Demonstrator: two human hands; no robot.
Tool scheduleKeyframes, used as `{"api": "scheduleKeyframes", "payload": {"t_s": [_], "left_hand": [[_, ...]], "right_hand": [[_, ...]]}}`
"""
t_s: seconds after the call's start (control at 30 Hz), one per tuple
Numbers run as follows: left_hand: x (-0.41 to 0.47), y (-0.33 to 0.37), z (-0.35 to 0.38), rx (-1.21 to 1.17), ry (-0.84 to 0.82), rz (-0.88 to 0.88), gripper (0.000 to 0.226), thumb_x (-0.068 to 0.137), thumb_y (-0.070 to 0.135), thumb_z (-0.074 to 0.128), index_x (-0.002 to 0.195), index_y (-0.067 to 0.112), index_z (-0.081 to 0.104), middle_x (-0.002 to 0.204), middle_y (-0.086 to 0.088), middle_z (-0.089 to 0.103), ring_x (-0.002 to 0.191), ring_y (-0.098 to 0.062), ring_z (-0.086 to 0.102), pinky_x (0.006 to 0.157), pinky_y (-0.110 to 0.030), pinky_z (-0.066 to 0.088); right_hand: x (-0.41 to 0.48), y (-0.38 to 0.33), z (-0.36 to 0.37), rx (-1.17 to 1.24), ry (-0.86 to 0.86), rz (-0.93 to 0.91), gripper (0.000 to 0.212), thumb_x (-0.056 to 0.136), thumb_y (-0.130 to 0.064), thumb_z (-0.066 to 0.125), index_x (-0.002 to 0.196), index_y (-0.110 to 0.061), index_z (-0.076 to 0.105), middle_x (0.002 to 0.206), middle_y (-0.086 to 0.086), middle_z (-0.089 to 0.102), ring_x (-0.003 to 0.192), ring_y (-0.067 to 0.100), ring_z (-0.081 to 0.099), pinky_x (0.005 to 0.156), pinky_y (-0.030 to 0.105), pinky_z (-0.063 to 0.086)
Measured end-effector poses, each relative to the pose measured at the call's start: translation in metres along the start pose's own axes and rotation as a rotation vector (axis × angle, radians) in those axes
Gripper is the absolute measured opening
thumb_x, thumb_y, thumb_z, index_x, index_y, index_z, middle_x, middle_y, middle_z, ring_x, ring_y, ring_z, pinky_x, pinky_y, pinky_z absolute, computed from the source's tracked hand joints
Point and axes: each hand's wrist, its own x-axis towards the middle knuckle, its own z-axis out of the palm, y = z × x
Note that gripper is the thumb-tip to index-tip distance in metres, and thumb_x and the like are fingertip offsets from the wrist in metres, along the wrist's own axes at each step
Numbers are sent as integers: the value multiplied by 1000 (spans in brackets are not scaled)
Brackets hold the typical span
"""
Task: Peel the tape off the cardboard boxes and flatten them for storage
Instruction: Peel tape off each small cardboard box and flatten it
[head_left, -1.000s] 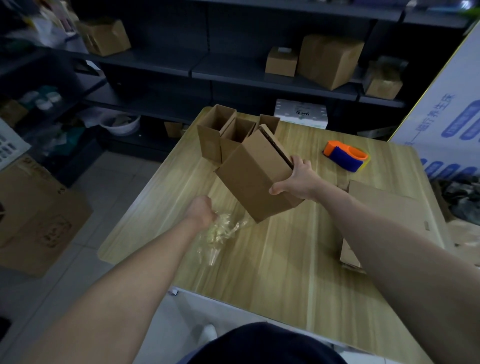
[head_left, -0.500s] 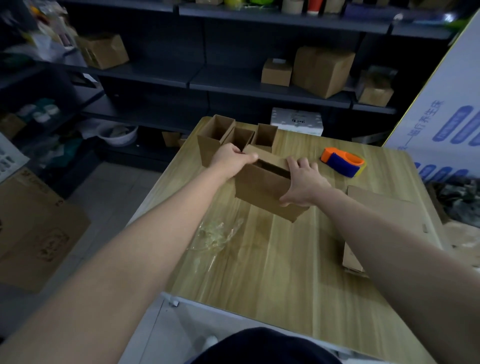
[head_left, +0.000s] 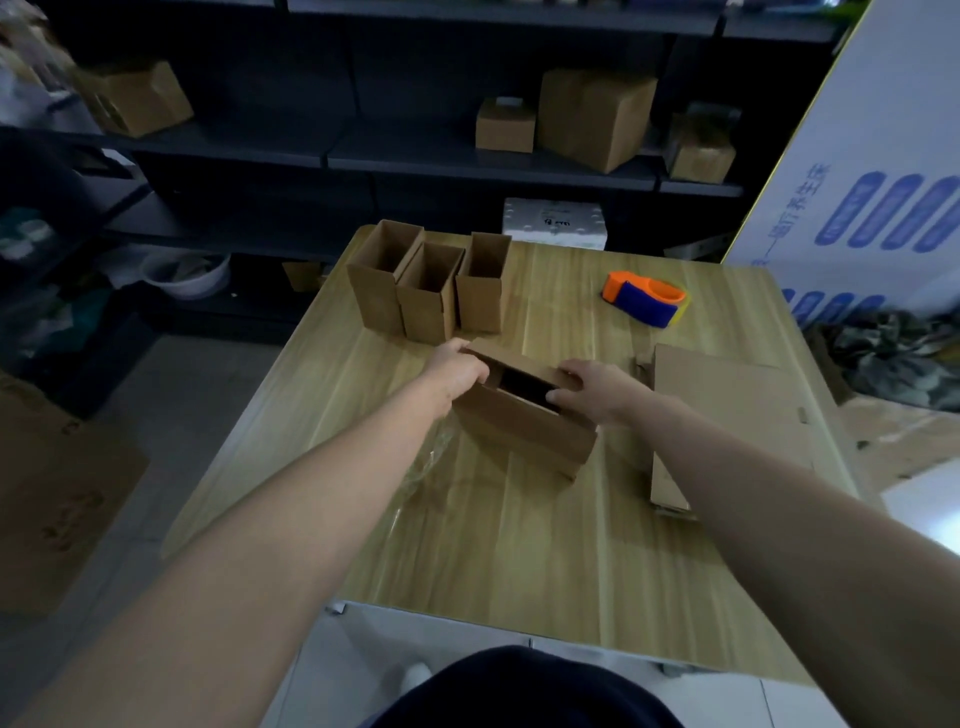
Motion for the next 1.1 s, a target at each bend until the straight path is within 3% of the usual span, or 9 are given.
{"api": "scheduleKeyframes", "payload": {"t_s": [0.13,0.23,0.37,0.43,0.57,0.7,0.87,0.97,1.1], "left_hand": [[1,5,13,55,68,-22,73,80,7,67,144,13,33,141,-8,44,127,-27,44,100,-37,42],[0,11,22,242,182,6,70,75,16,79,133,11,41,130,-10,53,121,-29,52,90,-36,47],[-2,21,25,453,323,121,26,82,22,72,102,12,59,107,-6,64,97,-24,62,69,-28,47],[-2,23,25,464,347,156,30,83,25,70,107,12,58,109,-6,64,97,-24,63,71,-29,49],[-4,25,27,519,278,155,71,69,36,82,126,13,48,122,-4,58,112,-26,59,80,-33,48],[-9,28,29,453,376,201,48,74,30,78,116,15,59,115,-5,64,106,-24,62,79,-30,51],[-16,31,24,311,413,273,32,82,28,71,108,10,62,108,-5,65,101,-23,64,73,-26,46],[-17,31,22,284,404,357,24,83,29,69,99,11,65,94,0,64,88,-18,64,71,-24,48],[-14,32,15,240,365,415,17,86,29,65,90,12,66,82,3,63,74,-12,61,67,-24,50]], "right_hand": [[0,-4,-6,66,113,-18,37,101,-37,40,117,-11,60,87,2,58,77,13,55,62,24,43],[-3,-7,-14,26,188,-27,35,100,-40,41,108,-13,63,79,-1,54,72,11,54,59,24,43],[-8,-7,-23,14,288,-65,35,99,-41,44,110,-16,65,87,2,60,80,17,58,67,28,49],[-9,-4,-27,6,355,-80,35,98,-41,44,113,-17,64,91,3,60,83,18,59,68,30,52],[-13,-5,-30,-51,409,-112,34,98,-41,45,114,-18,65,91,2,59,84,18,58,65,28,48],[-14,-5,-31,86,488,-100,38,94,-38,54,127,-18,57,106,6,64,92,20,60,71,29,51],[-7,-5,-34,470,563,82,89,69,-38,83,133,-16,26,129,16,48,110,31,54,83,40,53],[-4,-7,-32,507,567,135,92,64,-44,84,129,-17,25,129,14,42,112,32,51,88,43,52],[-4,-7,-32,598,570,119,79,70,-29,81,127,-12,29,128,13,40,105,26,51,84,36,52]]}}
